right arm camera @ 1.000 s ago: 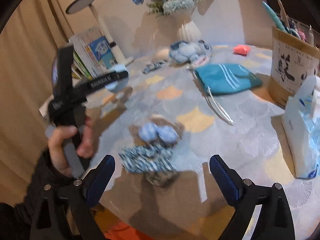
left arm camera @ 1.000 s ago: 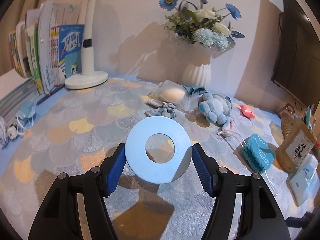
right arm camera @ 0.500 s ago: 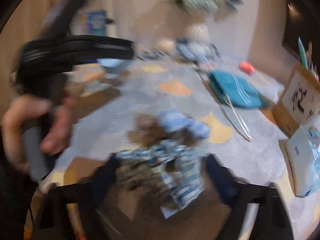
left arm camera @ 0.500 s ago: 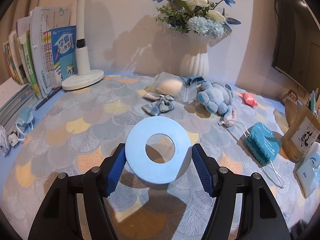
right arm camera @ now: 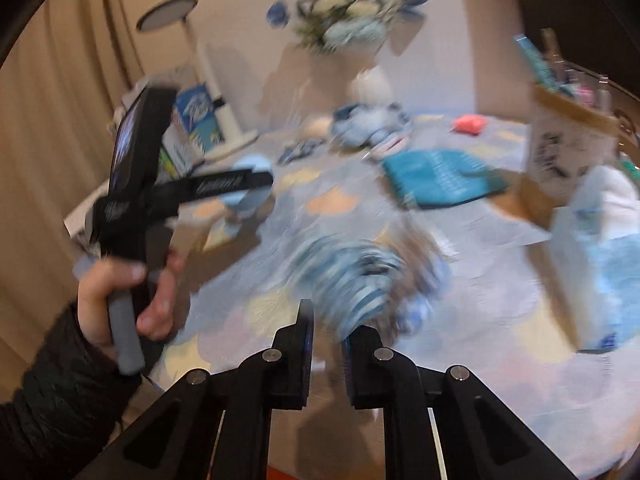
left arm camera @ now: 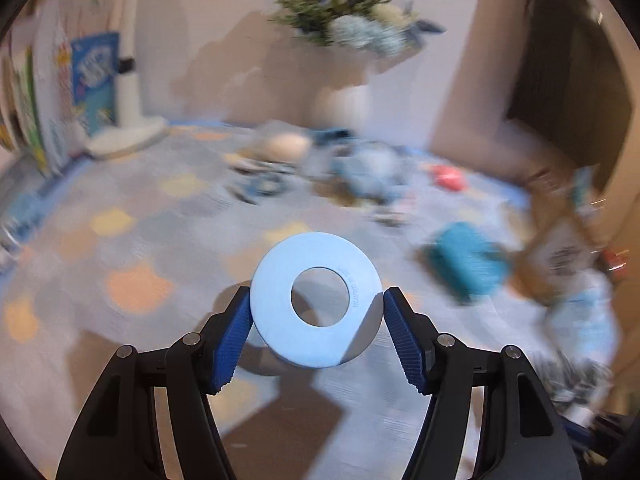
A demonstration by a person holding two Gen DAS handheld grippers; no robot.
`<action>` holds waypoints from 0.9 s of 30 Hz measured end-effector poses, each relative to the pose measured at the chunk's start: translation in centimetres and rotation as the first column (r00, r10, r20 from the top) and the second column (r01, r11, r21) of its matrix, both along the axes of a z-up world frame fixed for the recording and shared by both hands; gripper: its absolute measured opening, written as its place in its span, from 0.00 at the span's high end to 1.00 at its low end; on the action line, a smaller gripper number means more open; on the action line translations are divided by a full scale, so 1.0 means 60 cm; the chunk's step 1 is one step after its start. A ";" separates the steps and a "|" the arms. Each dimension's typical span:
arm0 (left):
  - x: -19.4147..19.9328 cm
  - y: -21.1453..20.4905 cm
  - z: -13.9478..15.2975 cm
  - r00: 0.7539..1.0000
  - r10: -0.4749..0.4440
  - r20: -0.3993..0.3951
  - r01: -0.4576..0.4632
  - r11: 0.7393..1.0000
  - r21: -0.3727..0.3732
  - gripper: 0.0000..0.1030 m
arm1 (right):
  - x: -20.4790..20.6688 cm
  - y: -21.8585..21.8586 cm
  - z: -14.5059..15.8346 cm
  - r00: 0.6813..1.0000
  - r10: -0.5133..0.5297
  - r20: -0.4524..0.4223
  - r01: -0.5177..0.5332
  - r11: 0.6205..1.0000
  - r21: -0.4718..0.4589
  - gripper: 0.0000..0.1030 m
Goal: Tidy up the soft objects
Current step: 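Carry the tape roll and scrunchie to the glass bowl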
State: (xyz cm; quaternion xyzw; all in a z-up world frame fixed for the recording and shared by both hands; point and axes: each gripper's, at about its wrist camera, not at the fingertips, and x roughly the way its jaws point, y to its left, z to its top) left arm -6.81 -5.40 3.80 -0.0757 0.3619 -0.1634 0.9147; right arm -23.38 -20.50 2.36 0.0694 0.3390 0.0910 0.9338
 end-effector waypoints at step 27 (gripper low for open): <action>-0.102 -0.117 0.067 0.979 -0.192 0.074 0.189 0.981 0.044 0.38 | 0.057 -0.097 -0.015 0.985 -0.056 -0.161 0.050 0.998 -0.039 0.12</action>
